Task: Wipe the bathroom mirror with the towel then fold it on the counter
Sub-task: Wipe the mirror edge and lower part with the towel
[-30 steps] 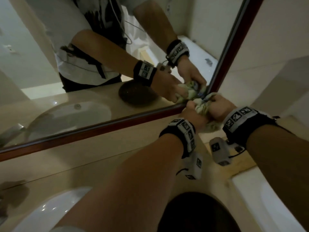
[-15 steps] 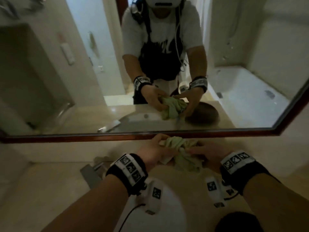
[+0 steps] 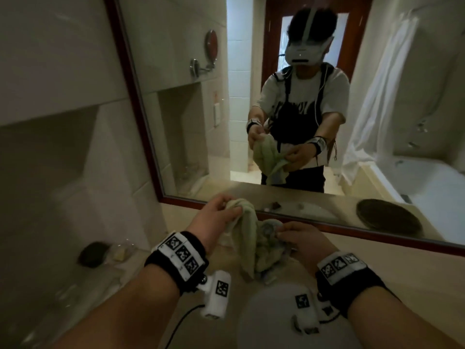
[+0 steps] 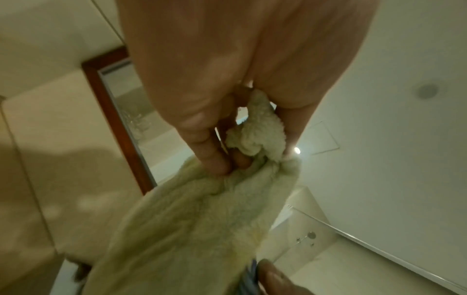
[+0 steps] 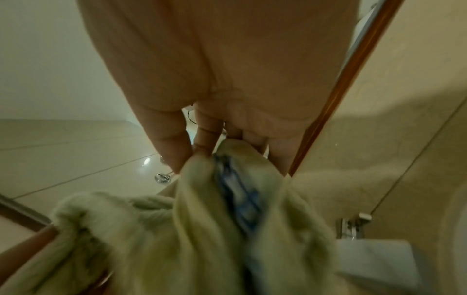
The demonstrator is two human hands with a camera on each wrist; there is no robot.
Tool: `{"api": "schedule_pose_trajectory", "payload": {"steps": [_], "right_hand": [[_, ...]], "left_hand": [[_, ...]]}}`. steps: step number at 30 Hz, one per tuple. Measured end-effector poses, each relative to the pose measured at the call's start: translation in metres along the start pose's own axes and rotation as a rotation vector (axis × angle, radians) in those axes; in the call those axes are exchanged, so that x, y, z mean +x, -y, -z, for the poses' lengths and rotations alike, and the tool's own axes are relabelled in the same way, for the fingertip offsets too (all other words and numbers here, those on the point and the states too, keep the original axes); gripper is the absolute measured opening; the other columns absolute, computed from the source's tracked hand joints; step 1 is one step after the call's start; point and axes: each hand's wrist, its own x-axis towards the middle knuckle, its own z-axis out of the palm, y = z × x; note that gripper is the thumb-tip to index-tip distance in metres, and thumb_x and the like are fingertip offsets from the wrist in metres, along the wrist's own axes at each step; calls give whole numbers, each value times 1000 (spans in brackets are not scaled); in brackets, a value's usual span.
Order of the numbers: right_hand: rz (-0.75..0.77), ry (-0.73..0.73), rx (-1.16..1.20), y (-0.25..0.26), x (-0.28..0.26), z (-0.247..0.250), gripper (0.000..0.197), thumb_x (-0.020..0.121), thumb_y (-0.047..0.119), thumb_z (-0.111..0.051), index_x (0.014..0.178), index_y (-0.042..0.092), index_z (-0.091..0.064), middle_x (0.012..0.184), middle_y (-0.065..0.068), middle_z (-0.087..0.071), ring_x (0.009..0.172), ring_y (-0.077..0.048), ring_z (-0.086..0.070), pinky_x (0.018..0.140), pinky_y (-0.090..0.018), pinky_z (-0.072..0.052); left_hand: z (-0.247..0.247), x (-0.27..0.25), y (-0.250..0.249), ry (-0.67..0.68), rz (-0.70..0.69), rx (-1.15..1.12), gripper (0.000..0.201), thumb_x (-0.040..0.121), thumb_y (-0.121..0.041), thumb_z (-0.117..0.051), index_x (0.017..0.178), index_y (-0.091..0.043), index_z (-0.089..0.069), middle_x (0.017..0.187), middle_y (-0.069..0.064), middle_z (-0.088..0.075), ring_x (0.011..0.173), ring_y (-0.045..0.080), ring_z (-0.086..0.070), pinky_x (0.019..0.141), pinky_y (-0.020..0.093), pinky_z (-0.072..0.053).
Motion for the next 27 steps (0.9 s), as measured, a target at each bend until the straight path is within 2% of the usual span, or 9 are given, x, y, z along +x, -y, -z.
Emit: {"api": "schedule_pose_trajectory", "payload": {"steps": [3,6,9,12,14,17,20,23,27], "right_hand": [[-42,86,-16,1,-8,-36,18,88,-6,-64,74,4,-69,76,-17,-68,69,-27,-67,64,-34,-56],[-163,247,-92,-4,-16,-59,32,91,-5,-62,65,11,-73,71,-9,-69,67,-22,-68,72,-34,-56],[-264,382,-512,-2,-24,-74,17,94,8,-64,107,12,-76,90,-6,-71,75,-18,-68,74,-33,-57],[-90,424,-1148,10,-18,-80,47,93,34,-65,137,19,-58,131,-5,-64,117,-24,-62,99,-36,-50],[2,457,-981,27,-11,-87,63,81,48,-73,139,31,-55,134,-4,-63,120,-26,-61,100,-43,-51],[35,543,-583,56,-13,-104,72,68,41,-90,131,45,-55,122,-2,-71,109,-27,-69,82,-44,-59],[229,544,-745,87,-30,-124,44,80,43,-79,120,33,-62,108,3,-74,95,-16,-73,83,-39,-62],[314,441,-848,114,-32,-127,33,90,43,-69,115,21,-70,109,0,-73,99,-20,-69,94,-41,-57],[309,417,-583,149,-39,-123,27,93,42,-64,108,22,-73,105,0,-76,99,-22,-71,96,-43,-56]], "left_hand": [[38,-13,-17,8,-38,-79,4,87,-24,-73,91,-26,-72,98,11,-70,94,29,-64,96,51,-52],[65,-22,-27,-10,-32,-215,14,99,-9,-59,94,-19,-67,96,12,-69,91,30,-66,86,47,-56],[83,-28,-40,-16,-55,-290,18,99,-3,-55,101,-17,-67,98,13,-71,89,29,-70,78,43,-60],[92,-33,-48,-37,-76,-261,28,96,5,-50,101,-17,-68,99,14,-70,85,27,-69,69,39,-60],[91,-40,-54,-16,-92,-214,28,91,6,-51,96,-16,-68,95,13,-68,81,26,-67,63,36,-57],[86,-49,-64,28,-107,-132,20,76,-2,-59,88,-16,-69,87,13,-67,75,27,-64,65,36,-51],[84,-57,-81,24,-119,-65,24,73,-4,-60,83,-20,-74,87,14,-67,75,28,-61,67,35,-46],[95,-65,-101,-6,-150,-21,33,79,4,-61,104,-13,-74,98,18,-69,80,27,-66,67,31,-57],[124,-75,-117,-149,-104,104,38,84,0,-63,113,-19,-75,114,16,-73,92,30,-72,82,38,-62]]}}
